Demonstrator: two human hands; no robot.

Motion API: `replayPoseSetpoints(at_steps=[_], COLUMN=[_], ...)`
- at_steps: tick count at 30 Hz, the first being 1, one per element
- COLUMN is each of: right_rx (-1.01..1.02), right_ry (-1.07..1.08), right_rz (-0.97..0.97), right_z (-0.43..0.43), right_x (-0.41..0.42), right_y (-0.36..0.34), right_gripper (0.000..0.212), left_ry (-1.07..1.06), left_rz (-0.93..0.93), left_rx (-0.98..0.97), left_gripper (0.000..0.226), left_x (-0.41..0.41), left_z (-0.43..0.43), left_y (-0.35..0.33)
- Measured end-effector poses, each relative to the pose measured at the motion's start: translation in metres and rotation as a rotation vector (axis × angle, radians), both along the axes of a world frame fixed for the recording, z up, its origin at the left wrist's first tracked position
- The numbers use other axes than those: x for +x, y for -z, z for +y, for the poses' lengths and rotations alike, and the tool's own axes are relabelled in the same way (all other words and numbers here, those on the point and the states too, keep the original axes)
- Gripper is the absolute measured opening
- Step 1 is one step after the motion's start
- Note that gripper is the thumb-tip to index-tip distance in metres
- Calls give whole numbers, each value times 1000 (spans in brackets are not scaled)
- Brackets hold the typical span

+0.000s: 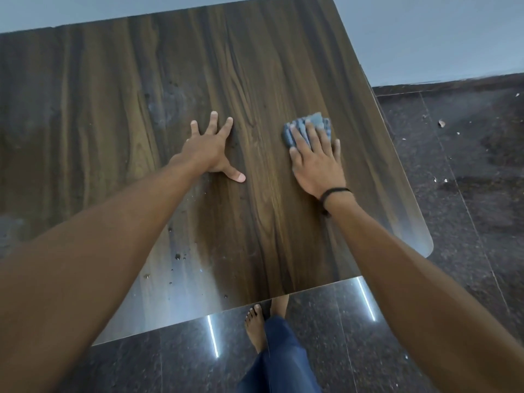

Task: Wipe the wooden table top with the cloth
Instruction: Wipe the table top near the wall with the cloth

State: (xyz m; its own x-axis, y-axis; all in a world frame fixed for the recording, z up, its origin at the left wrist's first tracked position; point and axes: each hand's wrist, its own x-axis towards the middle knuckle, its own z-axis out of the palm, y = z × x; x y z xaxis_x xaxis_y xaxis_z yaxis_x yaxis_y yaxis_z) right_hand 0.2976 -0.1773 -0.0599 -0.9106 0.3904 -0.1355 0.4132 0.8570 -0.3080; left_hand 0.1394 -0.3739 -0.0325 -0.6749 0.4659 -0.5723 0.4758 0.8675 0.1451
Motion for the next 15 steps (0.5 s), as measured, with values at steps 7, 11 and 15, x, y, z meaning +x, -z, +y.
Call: replayPoseSetpoints(at_steps=[7,11,15], right_rx=[61,105,56], right_ry=[-24,-228,-63], right_rz=[73,85,77], right_z=[11,-25,13], right_x=[-2,-20,-48], right_y=[12,15,8], right_gripper=[53,54,53], left_ry=[-2,5,4], left_rz=[-16,-38,-34], left_rx=[-14,-28,1], left_gripper=[152,152,151], left_x=[0,2,1], left_z=[2,4,1], left_y=[-2,-2,0])
